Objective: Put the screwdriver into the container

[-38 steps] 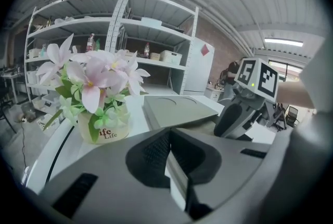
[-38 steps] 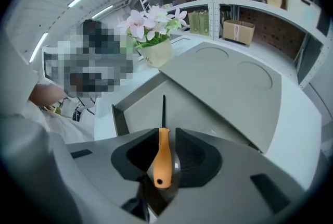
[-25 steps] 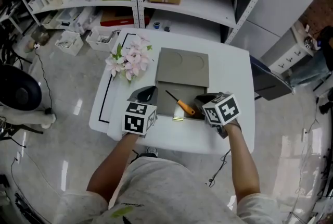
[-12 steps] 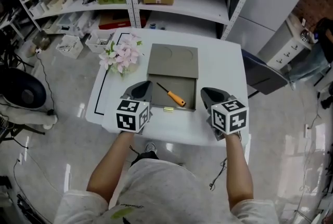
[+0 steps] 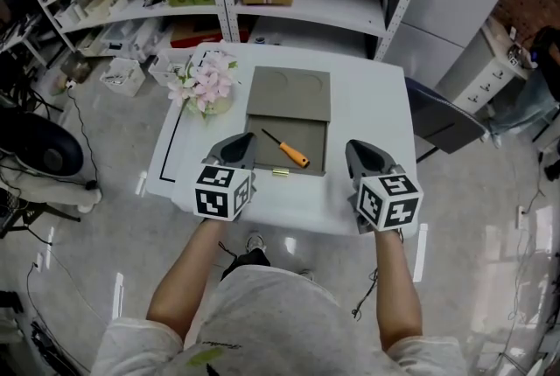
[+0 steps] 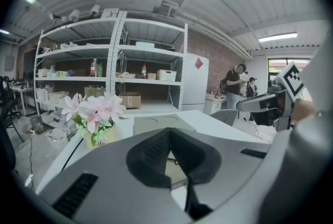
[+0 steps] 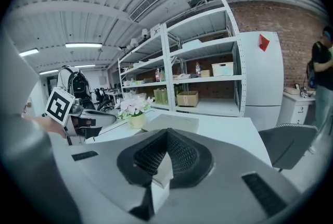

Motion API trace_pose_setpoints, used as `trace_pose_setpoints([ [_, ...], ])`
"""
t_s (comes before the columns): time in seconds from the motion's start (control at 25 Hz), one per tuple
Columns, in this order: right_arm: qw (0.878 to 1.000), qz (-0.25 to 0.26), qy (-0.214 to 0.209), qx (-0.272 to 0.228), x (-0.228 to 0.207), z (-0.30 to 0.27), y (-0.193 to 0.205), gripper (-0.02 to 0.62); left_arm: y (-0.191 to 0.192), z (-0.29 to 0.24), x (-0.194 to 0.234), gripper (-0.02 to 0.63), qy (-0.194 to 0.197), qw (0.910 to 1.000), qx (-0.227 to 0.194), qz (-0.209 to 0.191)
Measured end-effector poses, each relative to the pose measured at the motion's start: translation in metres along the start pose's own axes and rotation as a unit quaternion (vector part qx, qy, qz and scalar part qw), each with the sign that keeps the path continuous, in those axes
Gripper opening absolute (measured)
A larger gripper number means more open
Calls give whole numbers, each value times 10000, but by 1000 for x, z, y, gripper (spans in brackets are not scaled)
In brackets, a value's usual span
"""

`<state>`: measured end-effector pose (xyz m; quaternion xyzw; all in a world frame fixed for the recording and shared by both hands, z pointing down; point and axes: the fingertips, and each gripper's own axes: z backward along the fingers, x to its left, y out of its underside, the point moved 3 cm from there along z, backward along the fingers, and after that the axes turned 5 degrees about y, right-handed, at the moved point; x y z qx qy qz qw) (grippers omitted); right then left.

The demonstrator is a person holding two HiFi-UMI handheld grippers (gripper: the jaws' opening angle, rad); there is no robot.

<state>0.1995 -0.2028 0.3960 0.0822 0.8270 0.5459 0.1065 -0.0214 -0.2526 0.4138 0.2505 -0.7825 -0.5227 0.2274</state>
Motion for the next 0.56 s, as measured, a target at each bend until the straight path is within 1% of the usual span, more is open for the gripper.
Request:
trace_pose_setpoints([
  [0.56,10000,-47,-63,24,6,8,4,3,4,6,-7,4,90,9999,108,-16],
])
